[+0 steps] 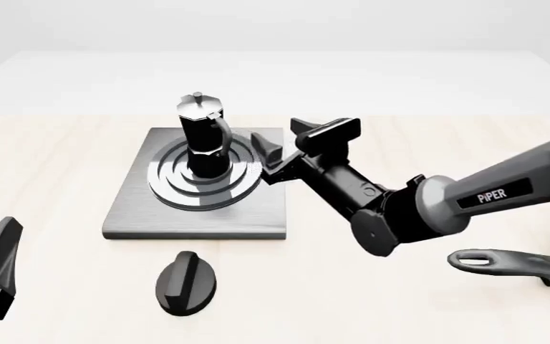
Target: Put the moka pot on the stove.
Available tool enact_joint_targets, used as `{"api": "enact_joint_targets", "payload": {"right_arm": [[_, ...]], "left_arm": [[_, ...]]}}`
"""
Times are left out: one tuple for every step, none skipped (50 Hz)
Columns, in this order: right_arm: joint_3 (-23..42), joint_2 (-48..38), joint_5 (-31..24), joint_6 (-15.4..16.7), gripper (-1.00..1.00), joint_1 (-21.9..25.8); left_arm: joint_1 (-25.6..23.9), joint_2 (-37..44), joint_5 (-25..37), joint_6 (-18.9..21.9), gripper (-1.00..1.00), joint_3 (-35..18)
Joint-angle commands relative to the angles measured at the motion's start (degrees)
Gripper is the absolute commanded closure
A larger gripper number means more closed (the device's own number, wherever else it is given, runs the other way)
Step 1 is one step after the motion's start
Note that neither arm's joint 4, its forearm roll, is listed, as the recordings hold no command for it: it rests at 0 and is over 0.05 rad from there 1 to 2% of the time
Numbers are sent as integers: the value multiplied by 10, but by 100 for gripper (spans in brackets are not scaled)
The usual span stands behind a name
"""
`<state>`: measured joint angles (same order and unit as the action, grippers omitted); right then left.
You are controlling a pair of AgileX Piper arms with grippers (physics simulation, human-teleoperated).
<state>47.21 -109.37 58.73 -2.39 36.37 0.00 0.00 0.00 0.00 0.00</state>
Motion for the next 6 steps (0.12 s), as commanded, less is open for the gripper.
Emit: {"api": "enact_joint_targets", "payload": {"right_arm": [[-17,1,13,-6,-100,-14],[-20,1,15,-7,-100,-16],[-22,1,16,-6,-100,-16],[-24,2,17,-7,-100,-17],[-25,3,18,-7,-100,-18],[-26,5,19,-7,-100,-19]], "left_arm": [[0,0,0,0,-100,0],[0,0,0,0,-100,0],[0,0,0,0,-100,0],[0,0,0,0,-100,0],[0,0,0,0,-100,0],[0,0,0,0,-100,0]]}}
